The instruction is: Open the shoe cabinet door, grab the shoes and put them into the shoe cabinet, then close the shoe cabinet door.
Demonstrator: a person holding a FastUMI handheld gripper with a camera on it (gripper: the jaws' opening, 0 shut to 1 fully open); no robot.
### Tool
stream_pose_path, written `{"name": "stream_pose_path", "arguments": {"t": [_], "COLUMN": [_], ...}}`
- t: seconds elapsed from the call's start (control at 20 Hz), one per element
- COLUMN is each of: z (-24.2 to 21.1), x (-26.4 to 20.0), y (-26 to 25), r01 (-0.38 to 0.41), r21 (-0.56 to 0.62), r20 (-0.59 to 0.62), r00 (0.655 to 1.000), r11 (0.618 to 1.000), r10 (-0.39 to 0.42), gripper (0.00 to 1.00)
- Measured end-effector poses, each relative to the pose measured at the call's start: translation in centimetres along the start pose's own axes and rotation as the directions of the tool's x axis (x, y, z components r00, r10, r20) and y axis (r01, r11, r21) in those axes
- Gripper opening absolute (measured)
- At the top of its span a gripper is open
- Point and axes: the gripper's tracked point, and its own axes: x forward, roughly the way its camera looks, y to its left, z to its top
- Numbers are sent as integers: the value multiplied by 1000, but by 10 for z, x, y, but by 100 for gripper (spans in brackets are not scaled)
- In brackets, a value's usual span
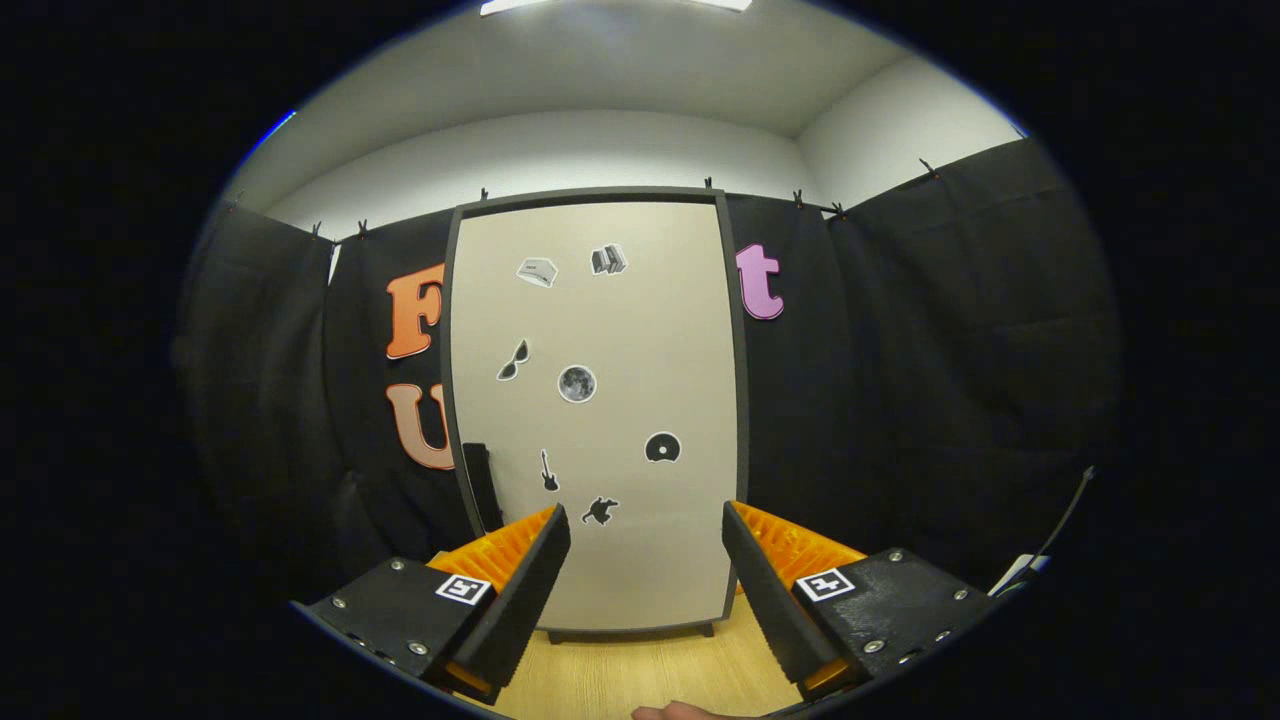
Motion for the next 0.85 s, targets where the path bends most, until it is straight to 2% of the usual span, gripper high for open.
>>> {"name": "stream_pose_path", "arguments": {"t": [0.25,0.5,0.7,0.85], "z": [7,25,24,21], "x": [-67,-101,-117,-119], "y": [-26,-18,-21,-37], "r01": [-17,-35,-13,43], "r21": [-19,-5,5,3], "r20": [11,43,45,54], "r00": [1000,998,999,998], "r11": [1000,999,1000,999], "r10": [17,35,12,-43], "gripper": [95,95,95,95]}}
